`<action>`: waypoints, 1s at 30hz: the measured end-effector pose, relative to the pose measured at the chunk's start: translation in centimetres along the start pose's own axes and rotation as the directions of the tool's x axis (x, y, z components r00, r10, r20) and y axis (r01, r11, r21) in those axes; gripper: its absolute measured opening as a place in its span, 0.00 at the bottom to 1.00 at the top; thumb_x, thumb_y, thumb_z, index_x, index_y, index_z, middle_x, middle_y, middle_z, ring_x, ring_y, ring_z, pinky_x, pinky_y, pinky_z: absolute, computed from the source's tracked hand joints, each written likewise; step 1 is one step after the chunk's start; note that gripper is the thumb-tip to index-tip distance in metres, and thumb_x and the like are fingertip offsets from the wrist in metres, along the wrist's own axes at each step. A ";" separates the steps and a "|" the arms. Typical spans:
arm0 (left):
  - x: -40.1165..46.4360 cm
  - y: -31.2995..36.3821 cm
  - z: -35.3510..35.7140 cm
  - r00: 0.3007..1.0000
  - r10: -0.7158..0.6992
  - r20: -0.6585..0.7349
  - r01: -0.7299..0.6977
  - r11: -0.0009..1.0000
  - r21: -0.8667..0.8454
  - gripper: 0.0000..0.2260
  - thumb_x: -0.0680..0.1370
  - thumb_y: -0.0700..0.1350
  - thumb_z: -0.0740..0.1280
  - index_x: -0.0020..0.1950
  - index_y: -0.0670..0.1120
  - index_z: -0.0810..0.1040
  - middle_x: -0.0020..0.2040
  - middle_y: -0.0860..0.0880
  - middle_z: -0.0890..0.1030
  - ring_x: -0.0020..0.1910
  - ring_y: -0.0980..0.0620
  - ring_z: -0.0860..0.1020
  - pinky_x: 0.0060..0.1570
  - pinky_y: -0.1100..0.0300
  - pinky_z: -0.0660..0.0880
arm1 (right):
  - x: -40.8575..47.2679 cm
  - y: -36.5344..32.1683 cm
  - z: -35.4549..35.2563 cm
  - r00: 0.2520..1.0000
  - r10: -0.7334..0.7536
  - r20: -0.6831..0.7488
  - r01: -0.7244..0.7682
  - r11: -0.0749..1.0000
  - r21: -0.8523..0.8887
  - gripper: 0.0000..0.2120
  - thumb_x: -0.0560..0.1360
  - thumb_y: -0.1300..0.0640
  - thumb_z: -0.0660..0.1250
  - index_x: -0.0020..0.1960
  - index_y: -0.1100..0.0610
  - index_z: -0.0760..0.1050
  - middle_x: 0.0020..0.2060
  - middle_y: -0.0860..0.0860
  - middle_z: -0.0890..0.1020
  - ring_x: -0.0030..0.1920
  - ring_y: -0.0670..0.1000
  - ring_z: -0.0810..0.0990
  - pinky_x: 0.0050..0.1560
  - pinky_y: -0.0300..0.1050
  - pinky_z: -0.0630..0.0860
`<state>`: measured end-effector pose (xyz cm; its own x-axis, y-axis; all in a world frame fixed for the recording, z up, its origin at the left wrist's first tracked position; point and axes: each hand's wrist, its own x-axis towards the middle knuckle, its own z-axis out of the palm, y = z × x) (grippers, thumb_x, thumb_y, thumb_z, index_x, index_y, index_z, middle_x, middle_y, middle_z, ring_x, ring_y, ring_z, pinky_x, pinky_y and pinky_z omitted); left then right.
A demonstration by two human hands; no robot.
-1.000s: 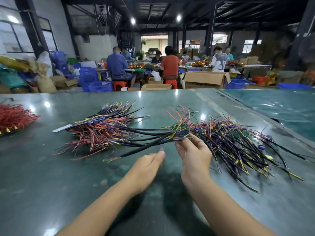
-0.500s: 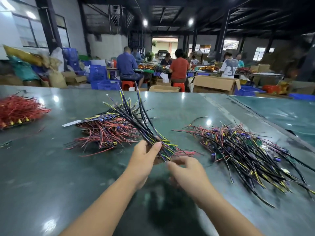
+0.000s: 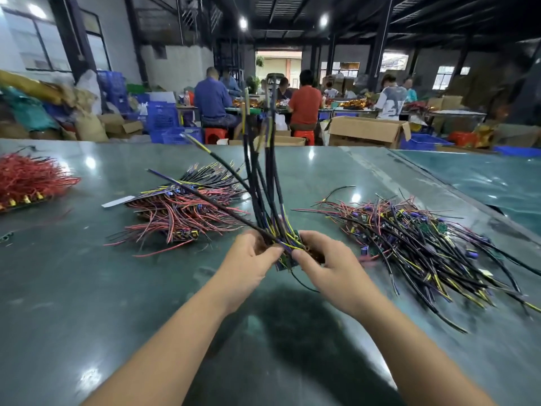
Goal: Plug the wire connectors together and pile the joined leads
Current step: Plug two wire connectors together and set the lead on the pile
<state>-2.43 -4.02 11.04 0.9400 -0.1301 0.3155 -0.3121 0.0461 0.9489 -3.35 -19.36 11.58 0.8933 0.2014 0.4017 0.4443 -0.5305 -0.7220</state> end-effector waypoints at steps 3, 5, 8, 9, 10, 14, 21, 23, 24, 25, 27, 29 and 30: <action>0.0 -0.1 0.3 1.000 -0.003 -0.029 0.005 0.998 0.056 0.08 0.78 0.34 0.64 0.48 0.47 0.79 0.49 0.46 0.83 0.49 0.54 0.78 0.56 0.57 0.74 | 0.3 0.3 -0.3 0.998 0.058 0.002 -0.058 0.994 0.093 0.10 0.78 0.61 0.64 0.54 0.52 0.80 0.43 0.53 0.84 0.42 0.46 0.77 0.53 0.56 0.76; 0.0 -0.4 0.3 0.999 -0.028 -0.033 0.031 0.995 0.096 0.08 0.79 0.36 0.63 0.48 0.47 0.78 0.48 0.48 0.82 0.48 0.55 0.78 0.53 0.57 0.74 | 0.4 0.5 -0.2 0.997 0.079 0.006 -0.079 0.994 0.080 0.08 0.78 0.61 0.63 0.52 0.54 0.81 0.42 0.58 0.83 0.41 0.55 0.77 0.53 0.61 0.75; -0.1 -0.8 0.0 0.993 -0.116 -0.007 0.116 0.990 0.078 0.08 0.79 0.36 0.62 0.49 0.47 0.78 0.47 0.49 0.82 0.44 0.58 0.79 0.41 0.63 0.77 | 0.4 0.8 0.0 0.995 0.101 0.011 -0.102 0.992 0.073 0.08 0.77 0.61 0.65 0.53 0.57 0.81 0.43 0.55 0.84 0.46 0.58 0.81 0.53 0.59 0.77; -0.1 -0.9 -0.1 0.989 -0.146 0.005 0.146 0.988 0.048 0.07 0.79 0.35 0.62 0.51 0.44 0.78 0.46 0.49 0.82 0.43 0.59 0.80 0.38 0.65 0.77 | 0.5 0.9 0.0 0.993 0.112 0.024 -0.114 0.990 0.079 0.08 0.76 0.61 0.66 0.53 0.57 0.81 0.43 0.53 0.85 0.45 0.54 0.82 0.53 0.56 0.78; -0.1 -1.0 -0.3 0.985 -0.171 0.020 0.171 0.985 0.027 0.07 0.79 0.34 0.62 0.52 0.41 0.79 0.46 0.48 0.83 0.41 0.60 0.80 0.38 0.66 0.77 | 0.5 1.1 0.0 0.991 0.130 0.041 -0.133 0.987 0.087 0.08 0.75 0.62 0.67 0.53 0.58 0.81 0.43 0.51 0.85 0.44 0.50 0.82 0.51 0.53 0.79; -0.2 -1.1 -0.3 0.976 -0.208 0.063 0.204 0.977 0.064 0.06 0.78 0.35 0.65 0.51 0.41 0.81 0.42 0.49 0.83 0.38 0.61 0.79 0.37 0.67 0.76 | 0.3 1.6 0.1 0.969 0.239 0.069 -0.247 0.955 0.164 0.10 0.71 0.64 0.72 0.38 0.50 0.80 0.35 0.46 0.84 0.35 0.39 0.79 0.38 0.36 0.77; 0.3 -1.4 0.3 0.980 -0.195 -0.047 0.200 0.957 0.212 0.04 0.75 0.38 0.69 0.46 0.38 0.81 0.41 0.40 0.80 0.41 0.49 0.74 0.49 0.41 0.76 | 0.5 1.0 0.9 0.951 0.292 -0.106 -0.298 0.954 -0.044 0.11 0.70 0.59 0.74 0.52 0.59 0.81 0.38 0.46 0.80 0.45 0.48 0.81 0.52 0.44 0.78; 0.4 -1.3 0.4 0.977 -0.189 -0.097 0.209 0.944 0.256 0.10 0.70 0.43 0.69 0.44 0.37 0.81 0.40 0.38 0.80 0.40 0.49 0.74 0.51 0.38 0.76 | 0.5 0.6 1.1 0.951 0.266 -0.159 -0.289 0.947 -0.139 0.09 0.71 0.58 0.73 0.51 0.57 0.81 0.34 0.43 0.77 0.43 0.49 0.80 0.44 0.35 0.72; 0.5 -1.3 0.4 0.976 -0.186 -0.115 0.210 0.939 0.272 0.11 0.68 0.44 0.69 0.43 0.37 0.81 0.39 0.38 0.80 0.39 0.49 0.73 0.49 0.39 0.77 | 0.5 0.4 1.2 0.949 0.259 -0.181 -0.289 0.943 -0.167 0.08 0.71 0.58 0.73 0.50 0.57 0.81 0.34 0.44 0.77 0.43 0.49 0.80 0.41 0.36 0.69; 0.5 -1.3 0.4 0.976 -0.181 -0.120 0.207 0.943 0.263 0.08 0.69 0.43 0.69 0.41 0.38 0.81 0.38 0.39 0.80 0.39 0.49 0.74 0.47 0.42 0.78 | 0.6 0.3 1.3 0.948 0.256 -0.192 -0.290 0.940 -0.180 0.08 0.71 0.58 0.72 0.50 0.56 0.81 0.35 0.45 0.77 0.44 0.50 0.80 0.40 0.36 0.67; 0.7 -1.6 0.1 0.974 -0.197 -0.111 0.217 0.953 0.211 0.05 0.74 0.36 0.68 0.39 0.42 0.81 0.36 0.45 0.81 0.37 0.50 0.76 0.40 0.52 0.80 | 0.6 0.2 1.7 0.947 0.244 -0.210 -0.282 0.944 -0.172 0.07 0.72 0.58 0.71 0.49 0.56 0.82 0.38 0.48 0.81 0.46 0.51 0.81 0.41 0.38 0.70; 0.7 -1.7 -0.4 0.972 -0.218 -0.089 0.231 0.955 0.188 0.08 0.75 0.34 0.67 0.39 0.44 0.81 0.35 0.48 0.81 0.35 0.54 0.76 0.35 0.60 0.79 | 0.6 0.2 1.9 0.947 0.227 -0.227 -0.270 0.945 -0.181 0.07 0.72 0.59 0.70 0.50 0.56 0.82 0.42 0.50 0.84 0.48 0.52 0.81 0.48 0.42 0.74; 0.8 -1.7 -0.6 0.972 -0.219 -0.089 0.232 0.955 0.185 0.07 0.76 0.36 0.68 0.39 0.44 0.81 0.35 0.48 0.80 0.34 0.56 0.76 0.33 0.63 0.78 | 0.6 0.3 1.9 0.944 0.218 -0.247 -0.269 0.943 -0.196 0.08 0.73 0.59 0.69 0.52 0.57 0.81 0.45 0.52 0.84 0.50 0.54 0.81 0.51 0.46 0.75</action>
<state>-1.10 -3.58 9.67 0.9939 -0.0485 0.0989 -0.1058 -0.1694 0.9799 -2.54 -17.85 10.52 0.9236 -0.1288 0.3612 0.1654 -0.7160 -0.6782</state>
